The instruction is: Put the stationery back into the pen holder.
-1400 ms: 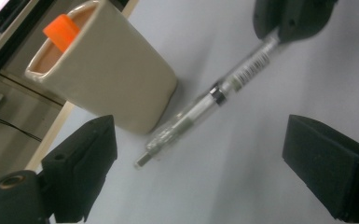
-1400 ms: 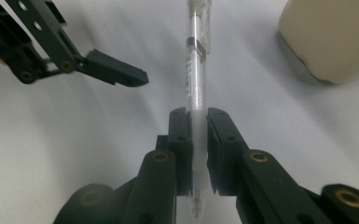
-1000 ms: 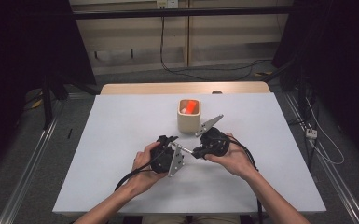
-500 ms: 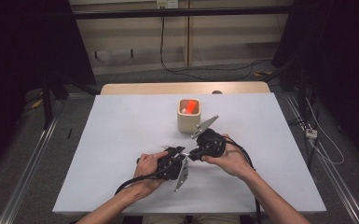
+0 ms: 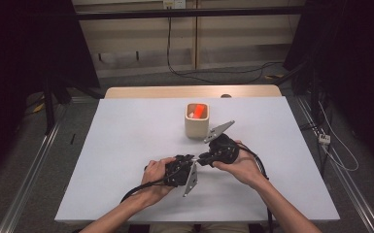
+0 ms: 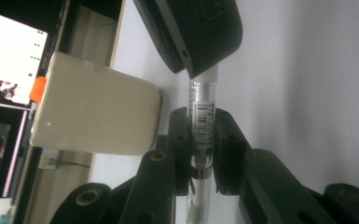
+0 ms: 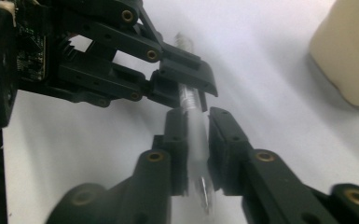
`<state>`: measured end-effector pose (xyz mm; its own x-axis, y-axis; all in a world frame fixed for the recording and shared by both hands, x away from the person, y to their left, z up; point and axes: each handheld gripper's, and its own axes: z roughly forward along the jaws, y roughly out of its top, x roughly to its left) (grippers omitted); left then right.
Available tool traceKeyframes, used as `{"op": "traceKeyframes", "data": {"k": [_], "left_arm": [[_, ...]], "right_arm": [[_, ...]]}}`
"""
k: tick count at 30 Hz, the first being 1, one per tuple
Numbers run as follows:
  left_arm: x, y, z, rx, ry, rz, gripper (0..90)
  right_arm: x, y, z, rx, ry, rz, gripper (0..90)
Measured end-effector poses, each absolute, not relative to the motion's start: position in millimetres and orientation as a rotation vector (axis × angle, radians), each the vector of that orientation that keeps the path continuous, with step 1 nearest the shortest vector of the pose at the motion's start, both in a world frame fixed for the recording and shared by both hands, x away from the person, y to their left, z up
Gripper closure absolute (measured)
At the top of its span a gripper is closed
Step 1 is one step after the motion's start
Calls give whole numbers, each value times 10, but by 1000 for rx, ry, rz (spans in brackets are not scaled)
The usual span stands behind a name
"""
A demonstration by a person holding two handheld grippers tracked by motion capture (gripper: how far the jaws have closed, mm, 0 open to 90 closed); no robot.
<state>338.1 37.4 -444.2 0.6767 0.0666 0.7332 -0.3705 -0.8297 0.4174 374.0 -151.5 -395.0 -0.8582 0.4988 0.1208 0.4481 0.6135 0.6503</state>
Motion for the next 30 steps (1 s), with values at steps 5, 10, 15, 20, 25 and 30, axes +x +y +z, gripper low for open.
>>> {"op": "traceKeyframes", "data": {"k": [5,10,15,20,25,30], "left_arm": [[3457,438,-4375,2322,-102,949,799],[3535,525,-4308,2253,64,806,799],[3617,648,-4243,2189,220,655,799],[3696,761,-4186,2097,356,506,798],[3767,839,-4113,2024,452,421,798],[3850,872,-4015,1984,502,388,798]], "right_arm": [[3690,-1609,-3951,850,2676,1140,592],[3633,-1703,-3965,910,2583,1177,403],[3568,-1766,-4012,962,2482,1229,236],[3493,-1882,-4042,1021,2397,1276,150],[3409,-2027,-4062,1069,2313,1264,84],[3332,-2189,-4107,1137,2260,1272,81]]}}
